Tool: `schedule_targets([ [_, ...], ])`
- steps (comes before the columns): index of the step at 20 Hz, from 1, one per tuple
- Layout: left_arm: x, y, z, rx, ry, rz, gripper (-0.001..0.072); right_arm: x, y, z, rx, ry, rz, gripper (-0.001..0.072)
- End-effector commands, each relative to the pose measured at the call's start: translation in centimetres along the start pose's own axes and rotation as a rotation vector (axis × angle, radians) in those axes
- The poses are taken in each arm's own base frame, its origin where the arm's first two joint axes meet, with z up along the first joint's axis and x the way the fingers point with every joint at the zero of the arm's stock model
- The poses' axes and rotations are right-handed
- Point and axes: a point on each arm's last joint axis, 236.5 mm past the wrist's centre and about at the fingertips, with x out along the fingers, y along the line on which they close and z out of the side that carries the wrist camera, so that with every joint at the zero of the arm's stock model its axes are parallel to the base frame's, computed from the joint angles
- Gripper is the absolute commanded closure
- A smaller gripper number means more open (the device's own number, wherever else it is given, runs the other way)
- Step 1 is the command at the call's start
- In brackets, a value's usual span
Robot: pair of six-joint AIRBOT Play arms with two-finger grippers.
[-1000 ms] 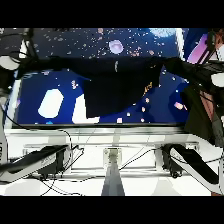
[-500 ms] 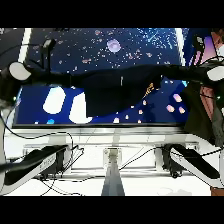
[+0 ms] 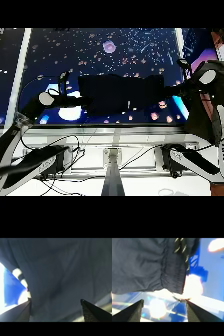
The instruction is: Fold the clothes and pants, and hang the long-sleeved shirts on hangers.
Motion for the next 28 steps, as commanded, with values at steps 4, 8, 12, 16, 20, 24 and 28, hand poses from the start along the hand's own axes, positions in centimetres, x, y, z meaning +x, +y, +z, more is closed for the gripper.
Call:
schedule_targets([
  [4, 0.6, 0.8, 1.7, -0.029, -0.103, 0.022, 0.0010, 1.5, -2.7, 4.7, 0.077, -0.103, -0.062, 0.0131],
  [8, 0.6, 0.8, 1.7, -0.027, -0.102, 0.024, 0.0013, 3.1, -3.6, 7.1, 0.078, -0.006, -0.027, 0.0130],
  [12, 0.6, 0.8, 1.7, -0.027, -0.102, 0.024, 0.0015, 5.2, -4.2, 7.3, 0.076, 0.173, 0.036, 0.0131],
  [16, 0.6, 0.9, 1.7, -0.027, -0.103, 0.025, 0.0016, 6.7, -6.6, 6.3, 0.171, 0.235, 0.092, 0.0132],
  [20, 0.5, 1.0, 2.2, -0.027, -0.124, 0.030, 0.0016, 8.0, -3.7, 6.6, 0.197, 0.196, 0.304, 0.0156],
  [24, 0.5, 2.0, 3.9, -0.020, -0.198, 0.066, 0.0018, 10.7, 0.4, 5.8, 0.214, 0.241, 0.444, 0.0154],
  [28, 1.2, 4.4, 4.6, 0.082, -0.213, 0.164, 0.0019, 11.8, 7.7, 5.0, 0.181, 0.300, 0.580, 0.0154],
])
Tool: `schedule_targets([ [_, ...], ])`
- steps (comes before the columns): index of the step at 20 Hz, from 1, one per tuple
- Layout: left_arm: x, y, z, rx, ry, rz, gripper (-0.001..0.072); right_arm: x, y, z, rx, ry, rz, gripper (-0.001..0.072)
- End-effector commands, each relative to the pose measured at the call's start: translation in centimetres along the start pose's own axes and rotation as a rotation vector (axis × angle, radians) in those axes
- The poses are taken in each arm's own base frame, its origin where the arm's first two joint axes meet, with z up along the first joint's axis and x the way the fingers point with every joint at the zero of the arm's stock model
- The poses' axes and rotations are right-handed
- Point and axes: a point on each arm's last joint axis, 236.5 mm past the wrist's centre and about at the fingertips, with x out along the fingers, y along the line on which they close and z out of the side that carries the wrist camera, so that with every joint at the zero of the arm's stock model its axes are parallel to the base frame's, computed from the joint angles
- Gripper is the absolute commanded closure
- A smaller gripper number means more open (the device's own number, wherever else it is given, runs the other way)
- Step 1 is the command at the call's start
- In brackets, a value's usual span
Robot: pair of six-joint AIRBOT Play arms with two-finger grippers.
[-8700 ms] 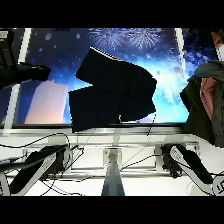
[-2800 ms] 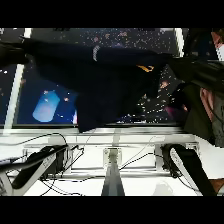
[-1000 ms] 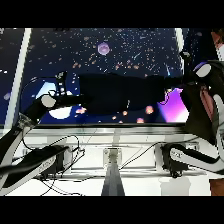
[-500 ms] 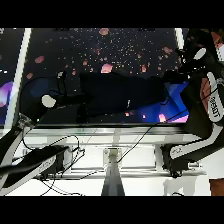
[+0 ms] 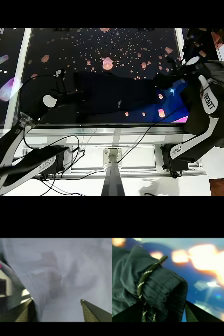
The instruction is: Fold the clothes and pants, and hang the long-sleeved shirts on hangers.
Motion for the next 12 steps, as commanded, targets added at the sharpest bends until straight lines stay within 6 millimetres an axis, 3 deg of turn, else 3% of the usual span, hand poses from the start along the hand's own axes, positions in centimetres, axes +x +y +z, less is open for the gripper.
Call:
schedule_targets([
  [1, 1.0, 2.2, 0.5, 0.103, -0.022, 0.080, 0.0019, 4.0, 5.2, -0.8, -0.063, 0.057, 0.109, 0.0154],
  [4, 2.1, 3.2, -0.4, 0.122, 0.013, 0.106, 0.0019, 7.8, 10.8, -2.2, -0.201, 0.120, 0.150, 0.0159],
  [6, 2.1, 3.4, 0.0, 0.120, -0.005, 0.112, 0.0020, 10.2, 14.6, -3.5, -0.260, 0.153, 0.185, 0.0159],
  [7, 2.1, 3.5, 0.4, 0.119, -0.019, 0.115, 0.0037, 11.3, 16.4, -4.0, -0.283, 0.159, 0.201, 0.0159],
  [9, 2.1, 3.5, 0.5, 0.120, -0.025, 0.116, 0.0169, 13.6, 19.6, -5.0, -0.327, 0.159, 0.220, 0.0157],
  [12, 2.1, 3.5, 0.6, 0.121, -0.030, 0.117, 0.0169, 17.1, 23.2, -7.0, -0.399, 0.161, 0.212, 0.0159],
])
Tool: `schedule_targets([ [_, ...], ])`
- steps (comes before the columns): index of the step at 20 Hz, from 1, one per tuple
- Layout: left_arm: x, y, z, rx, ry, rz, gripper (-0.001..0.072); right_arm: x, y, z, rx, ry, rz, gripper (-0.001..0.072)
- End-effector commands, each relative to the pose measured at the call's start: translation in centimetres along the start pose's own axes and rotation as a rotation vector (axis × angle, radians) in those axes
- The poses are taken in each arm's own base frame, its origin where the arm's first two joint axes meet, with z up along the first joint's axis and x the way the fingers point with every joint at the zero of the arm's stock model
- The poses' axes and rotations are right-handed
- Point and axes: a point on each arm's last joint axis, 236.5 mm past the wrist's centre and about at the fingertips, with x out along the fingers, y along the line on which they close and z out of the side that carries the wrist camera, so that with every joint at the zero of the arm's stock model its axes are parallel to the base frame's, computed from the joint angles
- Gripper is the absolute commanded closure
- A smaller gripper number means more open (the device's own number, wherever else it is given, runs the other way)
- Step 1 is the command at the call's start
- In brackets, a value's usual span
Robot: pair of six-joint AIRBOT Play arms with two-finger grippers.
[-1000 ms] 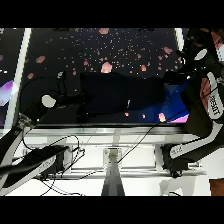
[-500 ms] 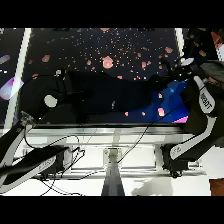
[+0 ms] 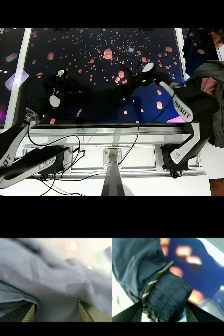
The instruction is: Fold the clothes and pants, and hang the long-sleeved shirts on hangers.
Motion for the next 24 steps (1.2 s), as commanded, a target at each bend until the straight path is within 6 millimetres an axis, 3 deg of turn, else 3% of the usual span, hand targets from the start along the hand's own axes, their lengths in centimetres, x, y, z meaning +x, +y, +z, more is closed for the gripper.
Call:
schedule_targets([
  [1, 0.1, 0.2, 0.4, 0.003, -0.017, 0.008, 0.0169, 5.0, 4.1, -0.2, -0.081, 0.008, 0.005, 0.0163],
  [2, 0.1, 0.2, 0.4, 0.003, -0.018, 0.008, 0.0169, 5.9, 4.8, -0.7, -0.102, 0.023, 0.004, 0.0297],
  [3, 0.1, 0.2, 0.4, 0.003, -0.017, 0.008, 0.0169, 6.4, 5.3, -1.0, -0.122, 0.033, 0.004, 0.0541],
  [4, 0.1, 0.2, 0.4, 0.003, -0.018, 0.008, 0.0169, 6.7, 5.7, -1.2, -0.138, 0.038, 0.004, 0.0672],
  [6, 0.0, 0.4, 0.7, 0.009, -0.027, 0.014, 0.0127, 6.0, 6.0, -0.7, -0.163, 0.015, -0.006, 0.0686],
  [7, -0.3, 0.6, 1.2, 0.009, -0.043, 0.018, 0.0046, 5.0, 6.0, 0.1, -0.173, -0.017, -0.019, 0.0687],
  [10, -2.6, 2.0, 4.7, 0.005, -0.144, 0.045, 0.0011, -0.5, 4.9, 2.8, -0.228, -0.142, -0.134, 0.0687],
  [14, -10.5, 4.5, 11.6, -0.041, -0.399, 0.098, 0.0012, -13.0, 2.8, 4.8, -0.201, -0.352, -0.359, 0.0687],
  [17, -17.1, 6.1, 14.3, -0.061, -0.573, 0.147, 0.0016, -23.1, 4.0, 3.4, -0.120, -0.538, -0.429, 0.0687],
  [20, -21.4, 7.0, 15.3, -0.072, -0.681, 0.187, 0.0016, -32.8, 6.2, 0.3, 0.003, -0.778, -0.479, 0.0687],
  [22, -22.4, 7.1, 15.5, -0.072, -0.705, 0.195, 0.0016, -39.2, 7.0, -3.1, 0.142, -0.967, -0.535, 0.0687],
  [24, -22.3, 7.1, 15.5, -0.074, -0.703, 0.192, 0.0016, -45.4, 7.8, -7.8, 0.232, -1.116, -0.664, 0.0687],
])
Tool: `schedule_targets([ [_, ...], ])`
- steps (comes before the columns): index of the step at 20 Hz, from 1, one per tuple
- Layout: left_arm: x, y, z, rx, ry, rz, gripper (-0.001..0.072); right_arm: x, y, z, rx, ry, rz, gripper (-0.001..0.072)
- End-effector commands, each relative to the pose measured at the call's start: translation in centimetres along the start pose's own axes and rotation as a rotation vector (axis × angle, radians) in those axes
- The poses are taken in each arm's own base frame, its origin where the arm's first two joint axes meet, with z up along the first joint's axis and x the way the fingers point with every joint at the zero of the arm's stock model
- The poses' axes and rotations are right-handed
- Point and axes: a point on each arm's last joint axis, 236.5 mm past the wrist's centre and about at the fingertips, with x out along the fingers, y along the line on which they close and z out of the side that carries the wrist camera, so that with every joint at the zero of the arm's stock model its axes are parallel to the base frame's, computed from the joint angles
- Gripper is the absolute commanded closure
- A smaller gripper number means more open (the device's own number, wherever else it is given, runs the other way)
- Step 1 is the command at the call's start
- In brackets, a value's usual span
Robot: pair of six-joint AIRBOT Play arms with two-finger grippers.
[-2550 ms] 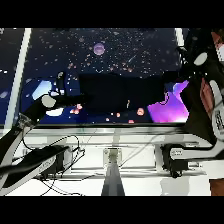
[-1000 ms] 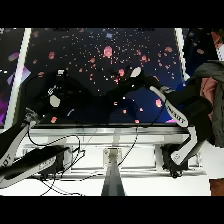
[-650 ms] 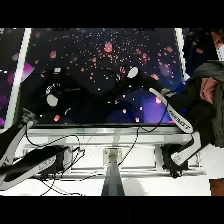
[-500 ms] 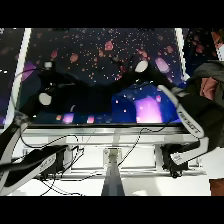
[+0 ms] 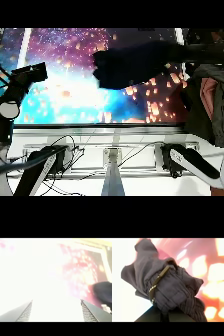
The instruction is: Fold the clothes and pants, and hang the long-sleeved shirts on hangers.
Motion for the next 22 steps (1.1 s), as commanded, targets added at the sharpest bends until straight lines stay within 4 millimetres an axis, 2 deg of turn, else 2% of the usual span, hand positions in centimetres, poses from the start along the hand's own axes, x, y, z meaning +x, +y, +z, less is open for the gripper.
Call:
schedule_targets([
  [1, -0.9, 0.3, 1.1, -0.009, -0.035, 0.009, 0.0016, -12.2, -5.6, 2.8, 0.165, -0.246, -0.289, 0.0687],
  [4, -0.9, 0.3, 1.1, -0.009, -0.034, 0.009, 0.0016, -24.0, -10.9, 3.5, 0.326, -0.483, -0.624, 0.0687],
  [6, -0.9, 0.3, 1.1, -0.009, -0.034, 0.009, 0.0016, -31.3, -13.4, 2.4, 0.457, -0.640, -0.829, 0.0687],
  [8, -0.9, 0.3, 1.1, -0.008, -0.034, 0.009, 0.0016, -37.1, -14.4, 0.1, 0.549, -0.723, -1.005, 0.0687],
  [10, -0.9, 0.3, 1.1, -0.008, -0.035, 0.010, 0.0016, -40.7, -14.7, -2.6, 0.648, -0.746, -1.131, 0.0687],
  [13, -0.9, 0.3, 1.1, -0.008, -0.035, 0.010, 0.0016, -43.6, -14.7, -6.2, 0.788, -0.753, -1.255, 0.0686],
  [16, -0.9, 0.3, 1.1, -0.008, -0.035, 0.009, 0.0016, -44.1, -14.9, -8.0, 0.864, -0.738, -1.288, 0.0668],
  [17, -0.9, 0.3, 1.1, -0.008, -0.035, 0.009, 0.0016, -44.0, -15.0, -7.9, 0.884, -0.754, -1.279, 0.0549],
  [18, -0.9, 0.3, 1.1, -0.008, -0.035, 0.009, 0.0016, -44.0, -15.1, -7.9, 0.911, -0.776, -1.268, 0.0269],
  [19, -0.9, 0.3, 1.1, -0.008, -0.035, 0.009, 0.0016, -43.9, -15.1, -7.8, 0.926, -0.789, -1.260, 0.0033],
  [22, -0.9, 0.3, 1.1, -0.008, -0.035, 0.009, 0.0016, -43.0, -15.5, -7.2, 0.925, -0.779, -1.211, 0.0021],
])
